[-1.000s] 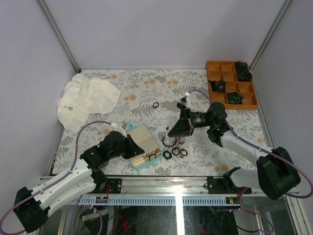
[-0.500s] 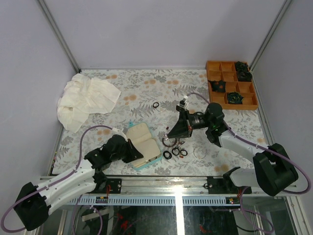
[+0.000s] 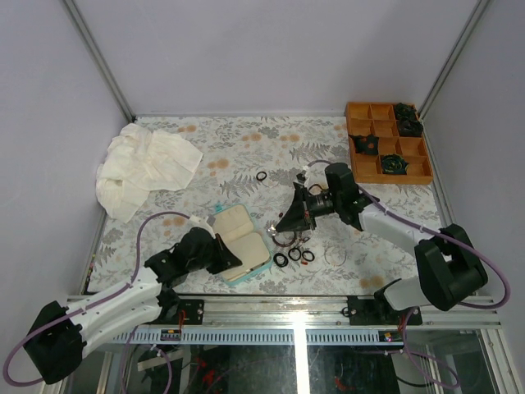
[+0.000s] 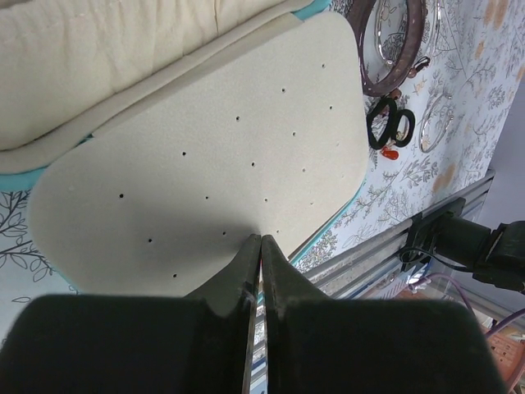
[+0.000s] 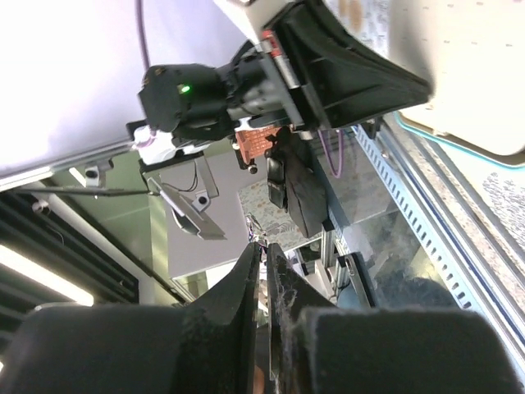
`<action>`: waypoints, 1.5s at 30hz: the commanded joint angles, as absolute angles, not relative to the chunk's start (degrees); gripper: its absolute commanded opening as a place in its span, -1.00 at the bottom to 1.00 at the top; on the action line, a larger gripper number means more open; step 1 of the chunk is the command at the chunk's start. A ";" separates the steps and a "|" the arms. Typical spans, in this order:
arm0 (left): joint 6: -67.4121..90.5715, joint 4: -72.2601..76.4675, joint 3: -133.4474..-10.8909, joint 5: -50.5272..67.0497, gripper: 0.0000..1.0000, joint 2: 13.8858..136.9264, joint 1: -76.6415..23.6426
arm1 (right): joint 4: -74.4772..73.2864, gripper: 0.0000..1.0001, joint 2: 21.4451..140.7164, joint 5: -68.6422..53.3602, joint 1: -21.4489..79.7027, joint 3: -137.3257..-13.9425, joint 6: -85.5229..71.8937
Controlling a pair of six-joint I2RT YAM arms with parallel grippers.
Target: Organize the mixed jewelry
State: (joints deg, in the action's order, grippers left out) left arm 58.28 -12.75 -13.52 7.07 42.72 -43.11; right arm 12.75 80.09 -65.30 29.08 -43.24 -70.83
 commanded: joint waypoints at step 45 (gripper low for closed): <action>58.89 -8.17 -9.05 6.12 -0.99 43.69 -43.52 | 1.42 -0.99 112.59 -60.88 36.49 -62.10 -56.42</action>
